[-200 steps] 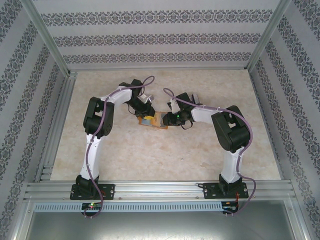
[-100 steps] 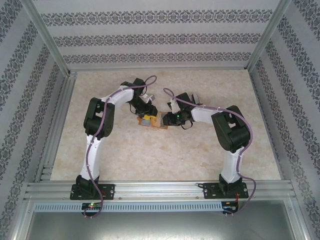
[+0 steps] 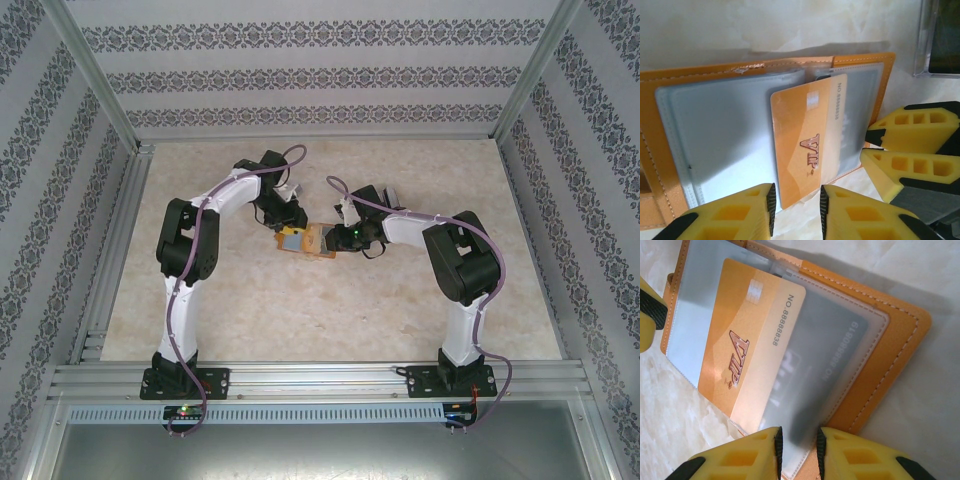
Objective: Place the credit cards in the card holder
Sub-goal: Insert the credit card into the card slot.
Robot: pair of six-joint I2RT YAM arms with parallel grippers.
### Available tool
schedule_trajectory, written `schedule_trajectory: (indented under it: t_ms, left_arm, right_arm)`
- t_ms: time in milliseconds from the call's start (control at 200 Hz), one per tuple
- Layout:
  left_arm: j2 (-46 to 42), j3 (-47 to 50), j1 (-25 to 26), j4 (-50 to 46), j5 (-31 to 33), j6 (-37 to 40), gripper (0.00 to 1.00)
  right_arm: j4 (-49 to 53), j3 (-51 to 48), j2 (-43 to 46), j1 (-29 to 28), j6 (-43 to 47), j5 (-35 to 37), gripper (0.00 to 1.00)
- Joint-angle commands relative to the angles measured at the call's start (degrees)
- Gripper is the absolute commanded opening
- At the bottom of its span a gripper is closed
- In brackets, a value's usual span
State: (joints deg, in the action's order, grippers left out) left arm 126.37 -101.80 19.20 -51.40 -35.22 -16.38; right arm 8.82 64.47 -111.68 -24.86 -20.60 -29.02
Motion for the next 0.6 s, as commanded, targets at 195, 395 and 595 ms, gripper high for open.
schedule_trajectory:
  t_ms: [195, 395, 595]
  left_arm:
    - [1.50, 0.16, 1.18, 1.57, 3.08, -1.89, 0.23]
    - [3.33, -0.76, 2.55, 1.50, 3.28, -1.98, 0.16]
    - [3.71, -1.21, 2.76, 0.94, 5.12, -1.59, 0.13]
  right_arm:
    - [3.44, -0.30, -0.87, 0.43, 0.76, 1.42, 0.29]
    - [3.31, -0.35, -0.91, 0.43, 0.65, 1.24, 0.29]
    - [3.67, -0.39, -0.72, 0.51, 1.00, 1.33, 0.29]
